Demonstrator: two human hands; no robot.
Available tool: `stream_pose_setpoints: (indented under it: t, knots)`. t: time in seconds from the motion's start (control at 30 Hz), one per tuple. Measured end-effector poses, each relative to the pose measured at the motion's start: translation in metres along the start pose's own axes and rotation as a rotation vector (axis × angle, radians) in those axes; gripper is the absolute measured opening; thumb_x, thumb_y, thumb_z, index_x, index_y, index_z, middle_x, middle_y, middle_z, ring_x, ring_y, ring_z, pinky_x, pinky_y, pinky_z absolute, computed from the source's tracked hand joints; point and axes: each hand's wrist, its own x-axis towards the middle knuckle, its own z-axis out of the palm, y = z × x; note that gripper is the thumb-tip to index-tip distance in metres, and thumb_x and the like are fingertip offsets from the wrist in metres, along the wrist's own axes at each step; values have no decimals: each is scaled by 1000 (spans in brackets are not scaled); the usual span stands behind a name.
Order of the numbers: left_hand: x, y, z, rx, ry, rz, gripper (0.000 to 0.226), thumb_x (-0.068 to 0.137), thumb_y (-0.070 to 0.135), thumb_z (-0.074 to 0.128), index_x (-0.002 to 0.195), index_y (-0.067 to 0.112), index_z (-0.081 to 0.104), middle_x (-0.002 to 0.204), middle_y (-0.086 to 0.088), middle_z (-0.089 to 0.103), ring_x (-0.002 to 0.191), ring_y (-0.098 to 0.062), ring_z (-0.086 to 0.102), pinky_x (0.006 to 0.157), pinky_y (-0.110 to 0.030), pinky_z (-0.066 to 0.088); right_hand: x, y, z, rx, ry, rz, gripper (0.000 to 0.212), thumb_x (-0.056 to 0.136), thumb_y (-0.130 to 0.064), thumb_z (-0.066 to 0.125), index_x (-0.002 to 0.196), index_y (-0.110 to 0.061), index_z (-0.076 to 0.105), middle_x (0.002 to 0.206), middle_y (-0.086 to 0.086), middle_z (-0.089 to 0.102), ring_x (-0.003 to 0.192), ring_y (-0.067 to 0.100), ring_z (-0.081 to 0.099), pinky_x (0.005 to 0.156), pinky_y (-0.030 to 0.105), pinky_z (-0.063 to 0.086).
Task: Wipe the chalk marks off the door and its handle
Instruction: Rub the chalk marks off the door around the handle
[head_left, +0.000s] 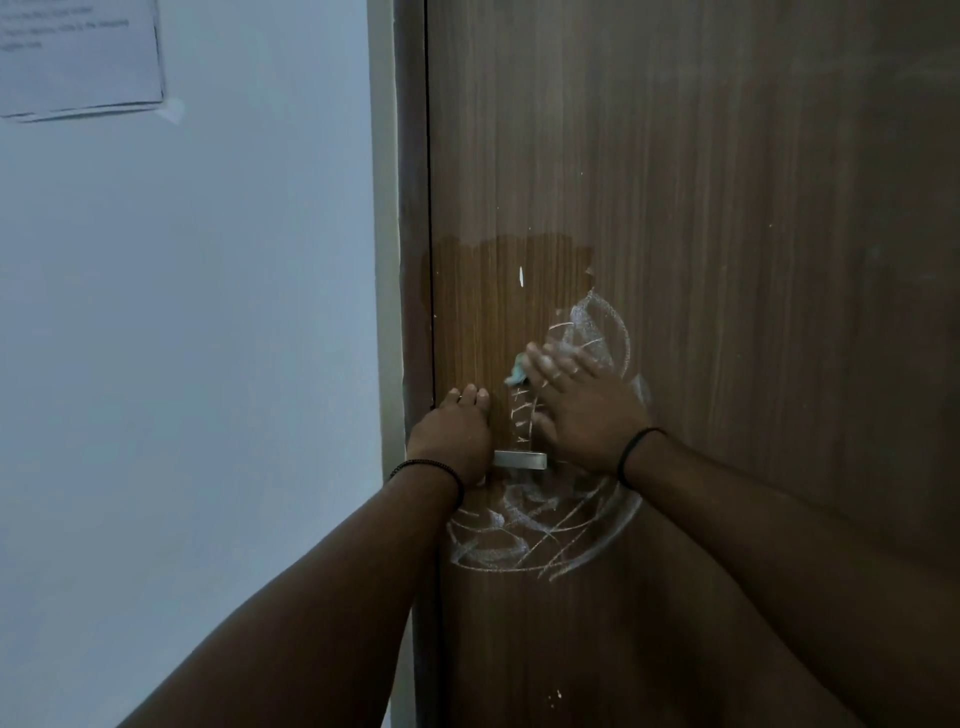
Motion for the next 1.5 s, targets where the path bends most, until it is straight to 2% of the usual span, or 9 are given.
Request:
stream_pose_setpoints:
  t: [0.17, 0.37, 0.63, 0.77, 0.87, 1.0, 1.23, 1.33, 1.5]
  knots:
    - [1, 8, -5, 18, 10, -36, 52, 103, 19, 31, 154, 12, 20, 163, -8, 20, 150, -26, 20, 116, -43, 30, 25, 21, -24, 20, 69, 228, 77, 98, -59, 17, 156, -11, 0, 165, 9, -2, 152, 22, -3, 124, 40, -1]
    - [0, 10, -14, 76, -15, -28, 50, 104, 18, 27, 153, 9, 23, 161, -12, 23, 148, -29, 25, 115, -43, 31, 2, -1, -14, 58, -18, 129, 76, 98, -59, 18, 156, -13, 0, 165, 6, -4, 152, 19, -4, 124, 42, 3]
    - [1, 16, -13, 62, -11, -57, 50, 104, 17, 30, 152, 9, 24, 160, -10, 25, 147, -28, 25, 115, -41, 32, 25, 30, -34, 131, 95, 271, 70, 103, -50, 25, 156, -8, 7, 164, 13, 0, 152, 25, 3, 124, 41, 5]
    - [-1, 15, -15, 78, -14, -51, 49, 104, 18, 27, 152, 10, 24, 160, -10, 26, 147, -28, 25, 114, -41, 32, 15, 19, -27, 69, 176, 170, 44, 103, -24, 41, 144, -7, 41, 162, 15, 19, 147, 31, 22, 119, 44, 21]
    - [-1, 15, -13, 79, -8, -58, 49, 104, 17, 27, 153, 10, 23, 161, -10, 24, 148, -28, 24, 115, -42, 33, 11, 35, -29, 144, 225, 140, 27, 98, -19, 51, 121, -11, 64, 139, 14, 49, 126, 27, 45, 103, 40, 42]
    - [0, 14, -10, 76, 23, -57, 47, 103, 16, 29, 150, 9, 29, 159, -10, 29, 146, -28, 29, 111, -42, 36, 26, 49, -39, 176, 269, 167, 21, 96, -10, 53, 109, -6, 68, 114, 11, 60, 105, 25, 55, 85, 34, 44]
    - [2, 13, -6, 75, 37, -56, 51, 102, 15, 37, 152, 10, 26, 160, -10, 26, 147, -28, 26, 112, -43, 35, 26, 16, -32, 198, 323, 127, 16, 96, -20, 57, 105, -10, 67, 111, 6, 57, 103, 21, 52, 86, 34, 45]
    - [2, 10, -6, 55, 32, -49, 49, 104, 16, 28, 152, 11, 25, 161, -10, 25, 148, -28, 25, 113, -43, 34, 14, 30, -25, 218, 315, 84, 13, 96, -10, 54, 99, -9, 67, 104, 8, 60, 98, 23, 52, 81, 38, 47]
    - [1, 16, -4, 39, 72, -69, 47, 103, 17, 26, 150, 11, 30, 157, -8, 33, 144, -27, 31, 108, -41, 39, 48, 74, -57, 265, 476, 244, 20, 97, -11, 52, 101, -4, 70, 104, 17, 65, 99, 34, 60, 81, 42, 51]
